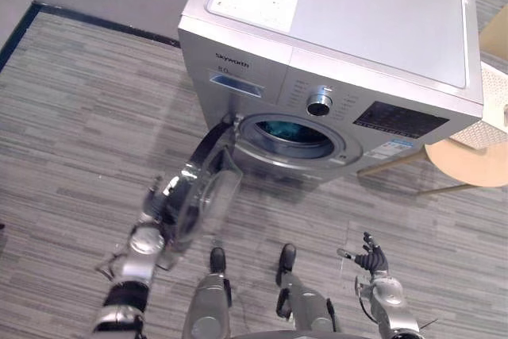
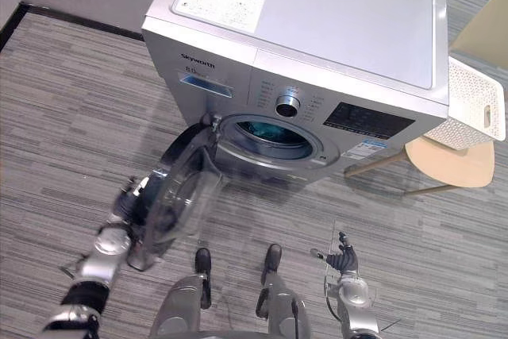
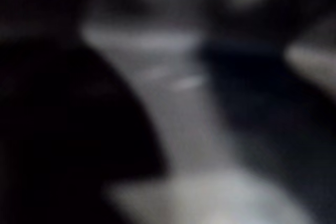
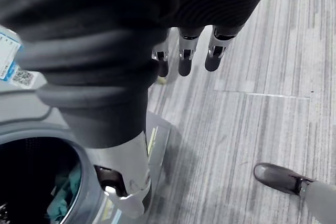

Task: Pick up the laundry basket with both hands and put the clothes into the washing machine.

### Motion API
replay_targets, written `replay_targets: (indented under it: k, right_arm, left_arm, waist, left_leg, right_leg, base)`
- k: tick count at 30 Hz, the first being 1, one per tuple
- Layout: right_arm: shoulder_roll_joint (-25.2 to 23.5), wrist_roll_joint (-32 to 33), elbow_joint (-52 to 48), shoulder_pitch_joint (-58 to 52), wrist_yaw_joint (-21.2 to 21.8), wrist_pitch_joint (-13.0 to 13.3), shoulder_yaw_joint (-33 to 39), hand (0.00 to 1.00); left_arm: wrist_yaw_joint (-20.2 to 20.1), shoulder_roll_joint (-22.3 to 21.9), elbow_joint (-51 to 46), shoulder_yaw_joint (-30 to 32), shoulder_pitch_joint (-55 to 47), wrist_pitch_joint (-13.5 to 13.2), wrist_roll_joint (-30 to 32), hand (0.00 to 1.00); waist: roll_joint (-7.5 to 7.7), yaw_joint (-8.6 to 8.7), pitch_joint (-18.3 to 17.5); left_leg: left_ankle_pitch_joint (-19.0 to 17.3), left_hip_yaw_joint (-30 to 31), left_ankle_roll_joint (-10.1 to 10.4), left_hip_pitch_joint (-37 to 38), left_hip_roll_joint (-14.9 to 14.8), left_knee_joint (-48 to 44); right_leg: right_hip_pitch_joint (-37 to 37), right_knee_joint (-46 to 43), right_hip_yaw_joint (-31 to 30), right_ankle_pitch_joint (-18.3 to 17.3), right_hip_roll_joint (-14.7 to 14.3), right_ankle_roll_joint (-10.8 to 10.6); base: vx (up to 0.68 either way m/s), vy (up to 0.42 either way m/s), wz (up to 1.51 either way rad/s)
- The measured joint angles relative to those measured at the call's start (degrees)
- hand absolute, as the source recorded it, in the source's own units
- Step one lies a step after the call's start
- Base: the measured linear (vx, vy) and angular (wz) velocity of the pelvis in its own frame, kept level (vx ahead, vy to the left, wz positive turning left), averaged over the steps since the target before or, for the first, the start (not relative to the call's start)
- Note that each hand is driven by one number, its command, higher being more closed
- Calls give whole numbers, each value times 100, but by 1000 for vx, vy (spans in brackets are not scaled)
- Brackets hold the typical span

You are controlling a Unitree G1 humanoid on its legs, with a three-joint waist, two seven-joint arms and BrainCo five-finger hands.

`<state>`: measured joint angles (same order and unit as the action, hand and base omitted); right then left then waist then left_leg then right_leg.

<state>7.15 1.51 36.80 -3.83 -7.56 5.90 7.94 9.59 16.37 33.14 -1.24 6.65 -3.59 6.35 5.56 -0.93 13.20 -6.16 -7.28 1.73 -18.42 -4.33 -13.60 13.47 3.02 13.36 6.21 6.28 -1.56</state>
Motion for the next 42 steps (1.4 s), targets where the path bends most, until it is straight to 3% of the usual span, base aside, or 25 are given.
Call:
replay_targets:
  k: [1,3,5,6,9,12,14,15,17,19,23,26,30,33,34,38,42]
  right_arm:
    - [-1,-4,-5,3,-2,3,0,0]
    - [-46,-17,-4,-1,-44,3,18,0]
    - [-85,-45,3,-5,-130,-4,33,0]
    - [-132,-64,8,-8,-222,-12,46,0]
    - [-154,-99,7,-17,-274,-11,44,0]
    - [-127,-103,2,-142,-486,-46,61,0]
    - [-80,-98,-96,-363,-524,-92,171,0]
    - [-66,-96,-147,-417,-545,-98,215,0]
    - [3,-56,-218,-553,-634,-109,434,0]
    - [-1,19,-212,-722,-662,-128,592,0]
    - [-106,36,-119,-838,-677,-183,766,0]
    - [-208,69,28,-827,-654,-161,779,0]
    - [-291,69,471,-699,-567,-142,478,0]
    - [-298,69,605,-543,-463,-147,319,0]
    - [-285,67,655,-478,-451,-141,291,0]
    - [-241,65,816,-307,-341,-137,250,0]
    - [-244,66,905,-101,-335,-137,99,0]
  left_arm:
    - [-40,-119,-37,-143,-79,1,-102,0]
    - [-87,-805,-75,-469,-219,10,-773,0]
    - [-89,-944,-102,-730,-212,6,-1017,0]
    - [-156,-848,-118,-1274,-195,-1,-1179,0]
    - [-99,-890,-118,-2054,-3,88,-1455,0]
    - [21,-951,-118,-3427,645,110,-1587,0]
    - [-156,-1717,-120,-4555,1535,15,-1591,0]
    - [-200,-1976,-122,-4650,1727,-59,-1591,0]
    - [-208,-2593,-298,-4799,2260,-372,-1595,0]
    - [-256,-2599,-450,-4952,2343,-590,-1599,0]
    - [-267,-2251,-30,-4592,2112,-412,-1576,0]
    - [-316,-1900,126,-4094,1652,-349,-1440,0]
    - [-359,-1131,78,-2956,417,-195,-1230,0]
    - [-467,-685,-59,-2395,-340,-164,-1230,0]
    - [-526,-597,-66,-2079,-665,-161,-1229,0]
    - [-571,-557,141,-815,-1492,-148,-1224,0]
    - [-492,-623,730,-35,-1664,-107,-1226,0]
  waist:
    - [-22,3,13]
    - [-114,23,29]
    - [-163,15,58]
    - [-284,29,60]
    - [-420,113,52]
    - [-511,383,47]
    - [-497,691,51]
    - [-491,731,50]
    - [-516,1035,25]
    - [-550,1185,2]
    - [-603,1235,-25]
    - [-752,1225,-116]
    - [-974,913,-268]
    - [-957,725,-316]
    - [-941,590,-348]
    - [-818,288,-463]
    - [-697,126,-551]
  left_leg:
    - [0,-9,0,36,2,12]
    - [35,-67,3,145,15,117]
    - [87,-77,4,161,17,171]
    - [99,-120,2,197,11,195]
    - [147,-366,-3,368,28,366]
    - [128,-629,-21,426,45,485]
    - [-9,-936,-45,614,57,521]
    - [-54,-1033,-57,672,54,533]
    - [-219,-1383,-62,858,11,515]
    - [-305,-1501,-1,1007,-78,506]
    - [-258,-1406,74,1382,-171,638]
    - [-195,-1145,164,1583,-175,726]
    - [-40,-648,228,1667,-145,772]
    - [10,-320,230,1670,-138,784]
    - [59,-172,207,1666,-115,817]
    - [312,531,123,1543,52,984]
    - [346,941,110,1246,194,941]
  right_leg:
    - [-22,0,-10,0,1,0]
    - [-53,-7,-74,-2,12,-3]
    - [-21,-41,-83,-2,16,-3]
    - [-5,-89,-117,-5,16,-8]
    - [37,-125,-353,19,40,-49]
    - [196,-152,-650,54,84,-158]
    - [193,-166,-973,14,86,-232]
    - [193,-167,-1077,13,76,-235]
    - [176,-172,-1451,-4,0,-260]
    - [109,-176,-1548,-13,-66,-271]
    - [-164,-154,-1470,-38,-214,-251]
    - [-497,-107,-1163,-163,-180,-209]
    - [-962,52,-548,-185,-128,-183]
    - [-1194,130,-202,-205,-124,-154]
    - [-1268,140,-37,-221,-114,-137]
    - [-1527,232,686,-285,1,-141]
    - [-1574,209,1192,-409,64,-147]
  base:
    - [-5,5,-11]
    - [-22,8,-9]
    - [-43,5,-3]
    - [-53,4,-10]
    - [-51,16,-35]
    - [-49,17,-45]
    - [5,37,-63]
    - [37,45,-85]
    - [62,48,-93]
    - [163,13,-56]
    - [158,-33,-5]
    - [73,-42,47]
    - [1,-29,67]
    - [-55,-30,73]
    - [-82,-29,80]
    - [-115,-15,93]
    - [-137,7,74]
